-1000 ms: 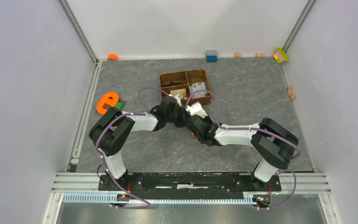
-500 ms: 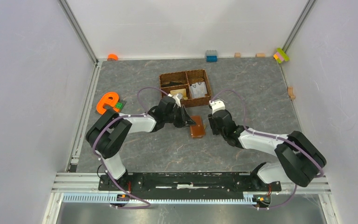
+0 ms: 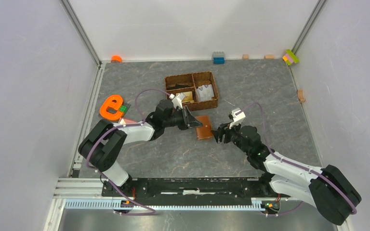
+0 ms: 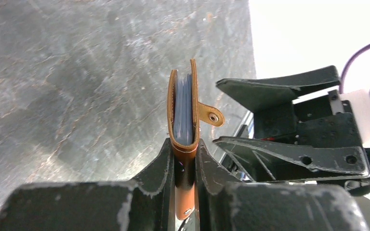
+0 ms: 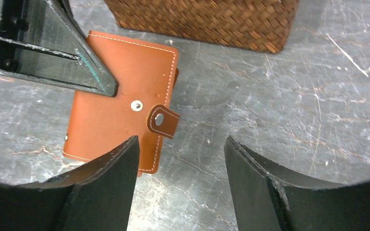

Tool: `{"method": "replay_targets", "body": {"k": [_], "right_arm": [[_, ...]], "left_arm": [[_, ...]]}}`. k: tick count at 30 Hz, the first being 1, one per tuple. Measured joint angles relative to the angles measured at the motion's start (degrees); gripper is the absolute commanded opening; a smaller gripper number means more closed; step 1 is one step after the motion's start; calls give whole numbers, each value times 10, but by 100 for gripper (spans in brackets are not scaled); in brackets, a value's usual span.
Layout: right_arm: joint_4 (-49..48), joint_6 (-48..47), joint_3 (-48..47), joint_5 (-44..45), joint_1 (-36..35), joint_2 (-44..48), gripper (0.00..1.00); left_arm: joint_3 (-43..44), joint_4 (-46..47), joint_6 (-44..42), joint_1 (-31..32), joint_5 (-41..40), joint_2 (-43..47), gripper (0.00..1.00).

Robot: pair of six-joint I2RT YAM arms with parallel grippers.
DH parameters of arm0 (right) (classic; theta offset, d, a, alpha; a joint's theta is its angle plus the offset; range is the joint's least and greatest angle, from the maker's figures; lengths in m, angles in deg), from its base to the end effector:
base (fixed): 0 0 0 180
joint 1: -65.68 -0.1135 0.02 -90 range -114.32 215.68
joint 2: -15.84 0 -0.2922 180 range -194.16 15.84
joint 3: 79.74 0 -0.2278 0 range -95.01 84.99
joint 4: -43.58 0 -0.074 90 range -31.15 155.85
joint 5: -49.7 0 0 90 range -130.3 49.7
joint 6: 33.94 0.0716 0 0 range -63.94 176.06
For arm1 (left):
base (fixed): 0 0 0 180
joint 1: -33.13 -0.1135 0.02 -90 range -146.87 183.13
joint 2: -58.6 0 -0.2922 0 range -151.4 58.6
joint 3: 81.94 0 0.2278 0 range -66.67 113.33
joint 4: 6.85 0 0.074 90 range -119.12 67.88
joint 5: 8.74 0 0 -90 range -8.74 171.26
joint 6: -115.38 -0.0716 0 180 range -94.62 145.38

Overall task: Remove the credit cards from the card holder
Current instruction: Open the card holder at the center of the board.

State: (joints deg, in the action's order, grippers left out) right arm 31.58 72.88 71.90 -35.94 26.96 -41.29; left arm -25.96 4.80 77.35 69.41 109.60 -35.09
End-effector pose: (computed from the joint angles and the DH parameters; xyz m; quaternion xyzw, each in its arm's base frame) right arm 0.1597 0.1210 0.2073 -0.1301 0.7918 0.2507 0.5416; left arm 0.2557 -0.2298 0.2056 0.0161 0.8325 -0.5065 0.2239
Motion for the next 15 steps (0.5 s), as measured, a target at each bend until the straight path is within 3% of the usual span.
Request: {"method": "replay_targets", "body": {"k": [6,10,15], "right_arm": [[-45,-1,2,-40,0,-2,61],[-53,3,2,-38,0,-10,36],[-50,16,2,-8,0,-15,31]], "left_arm": [[-10,52,9,0,21,11,2],[-17,71,18,0,26,11,2],[-20,82,20,0,31,11,2]]}}
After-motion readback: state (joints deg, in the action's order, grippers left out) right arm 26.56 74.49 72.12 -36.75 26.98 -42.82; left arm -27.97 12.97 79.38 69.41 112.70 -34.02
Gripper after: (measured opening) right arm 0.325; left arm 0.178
